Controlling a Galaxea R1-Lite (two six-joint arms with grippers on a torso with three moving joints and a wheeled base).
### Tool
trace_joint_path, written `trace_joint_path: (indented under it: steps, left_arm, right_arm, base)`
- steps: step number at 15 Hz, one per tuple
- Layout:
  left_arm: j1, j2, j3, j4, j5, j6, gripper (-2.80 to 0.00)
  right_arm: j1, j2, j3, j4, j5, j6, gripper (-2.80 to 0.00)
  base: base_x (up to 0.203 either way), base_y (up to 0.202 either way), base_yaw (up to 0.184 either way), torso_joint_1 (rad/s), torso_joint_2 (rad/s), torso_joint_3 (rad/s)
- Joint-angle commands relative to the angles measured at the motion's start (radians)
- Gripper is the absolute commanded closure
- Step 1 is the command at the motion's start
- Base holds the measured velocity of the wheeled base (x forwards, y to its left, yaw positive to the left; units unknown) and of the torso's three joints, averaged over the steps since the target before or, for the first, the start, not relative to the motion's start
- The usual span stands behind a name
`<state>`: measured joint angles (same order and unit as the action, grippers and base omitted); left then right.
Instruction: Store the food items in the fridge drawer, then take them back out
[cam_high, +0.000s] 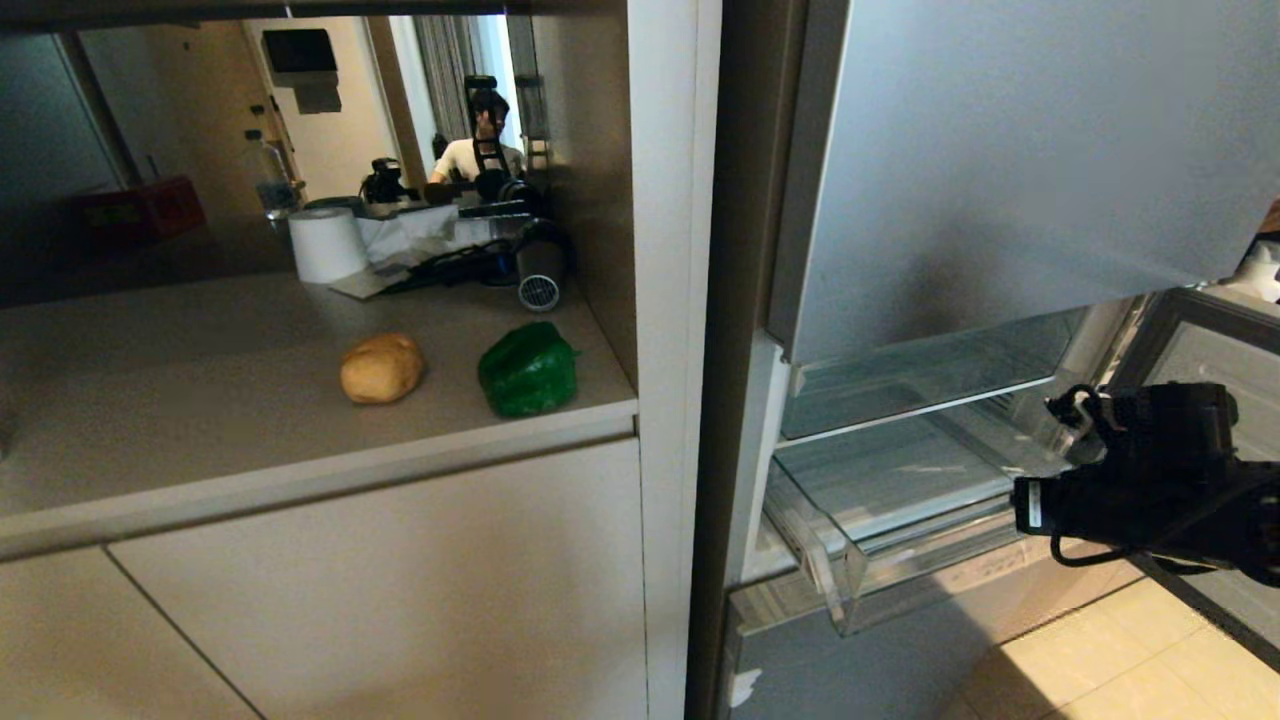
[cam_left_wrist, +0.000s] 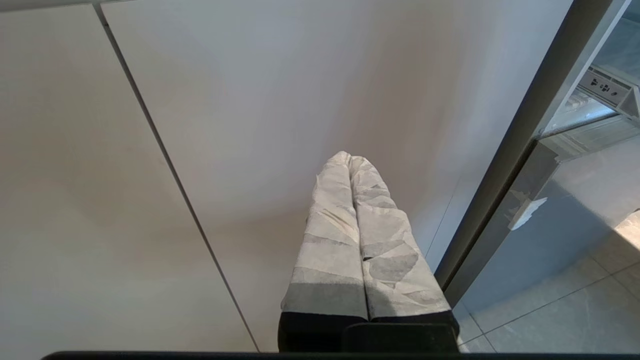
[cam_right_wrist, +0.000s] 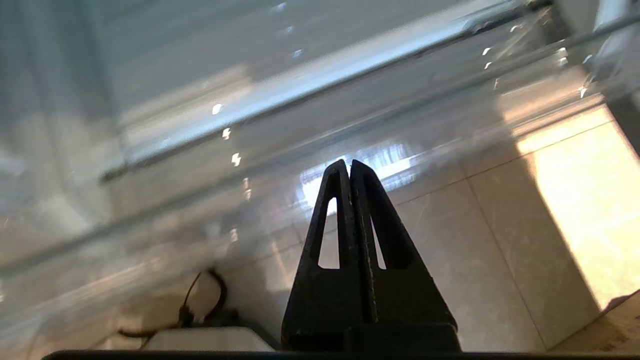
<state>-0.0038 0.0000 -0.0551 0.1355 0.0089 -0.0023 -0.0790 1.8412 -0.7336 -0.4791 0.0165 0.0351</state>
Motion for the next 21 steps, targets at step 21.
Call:
trace_joint_path:
  steps: [21]
  left_arm:
    - [0.000, 0.000, 0.000, 0.001, 0.000, -0.001, 0.00]
  right_arm:
    - [-0.004, 0.179, -0.194, 0.009, -0.002, -0.029, 0.00]
  base:
    - [0.000, 0.000, 0.000, 0.000, 0.00, 0.000]
